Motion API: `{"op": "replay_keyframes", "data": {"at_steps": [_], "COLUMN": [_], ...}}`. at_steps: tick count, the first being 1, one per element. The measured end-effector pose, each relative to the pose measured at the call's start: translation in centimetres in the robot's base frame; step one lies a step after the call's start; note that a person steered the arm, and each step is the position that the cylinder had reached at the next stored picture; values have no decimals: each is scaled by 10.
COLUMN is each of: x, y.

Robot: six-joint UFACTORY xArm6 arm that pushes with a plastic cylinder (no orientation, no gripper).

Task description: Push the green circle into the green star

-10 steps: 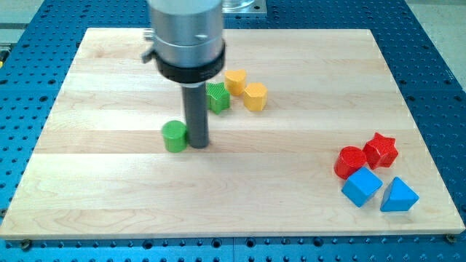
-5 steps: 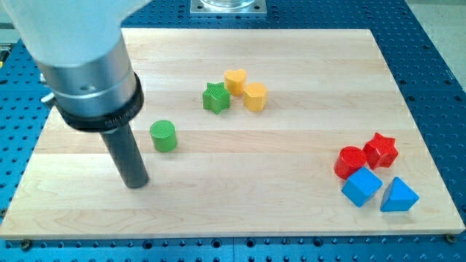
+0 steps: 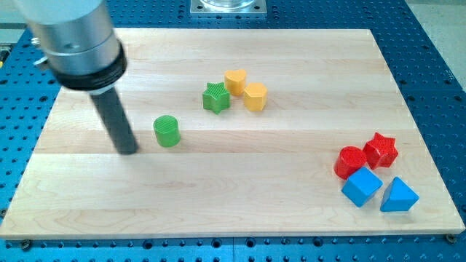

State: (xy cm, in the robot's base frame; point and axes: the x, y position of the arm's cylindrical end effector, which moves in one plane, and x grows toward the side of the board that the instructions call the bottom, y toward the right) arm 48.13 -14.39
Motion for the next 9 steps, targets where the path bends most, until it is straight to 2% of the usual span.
{"op": "replay_keyframes", "data": {"at_steps": [2, 3, 4, 5, 6, 8, 9], "x": [-26, -26, 6, 21, -1, 2, 50], "y": [33, 28, -6, 23, 57, 49, 36]}}
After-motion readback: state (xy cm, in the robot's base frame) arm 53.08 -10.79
